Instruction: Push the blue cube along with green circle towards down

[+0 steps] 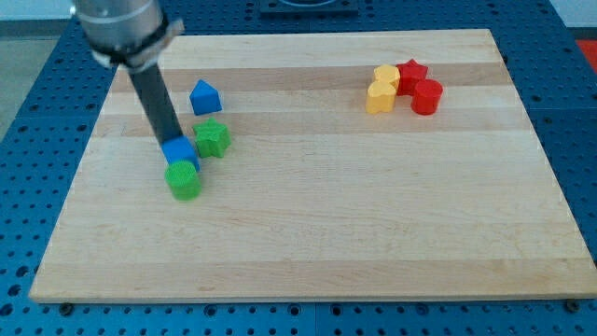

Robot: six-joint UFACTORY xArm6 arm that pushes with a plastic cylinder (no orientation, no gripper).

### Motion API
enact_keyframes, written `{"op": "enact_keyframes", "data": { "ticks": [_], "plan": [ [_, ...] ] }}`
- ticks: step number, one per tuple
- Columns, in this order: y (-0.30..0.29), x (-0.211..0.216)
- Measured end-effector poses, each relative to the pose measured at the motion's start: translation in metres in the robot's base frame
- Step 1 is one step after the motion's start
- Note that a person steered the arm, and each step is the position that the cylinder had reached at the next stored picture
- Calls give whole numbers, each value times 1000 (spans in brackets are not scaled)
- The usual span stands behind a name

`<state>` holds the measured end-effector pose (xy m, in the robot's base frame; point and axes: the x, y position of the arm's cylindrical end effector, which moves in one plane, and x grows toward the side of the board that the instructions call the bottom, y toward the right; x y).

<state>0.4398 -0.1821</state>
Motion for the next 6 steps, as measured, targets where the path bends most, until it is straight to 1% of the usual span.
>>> {"op": "enact_keyframes", "data": {
  "ticks": [1,3,4,5,6],
  "plan": [
    [0,4],
    [-7,-25],
    [-25,27],
    [-25,55],
    [-9,68]
  ]
}}
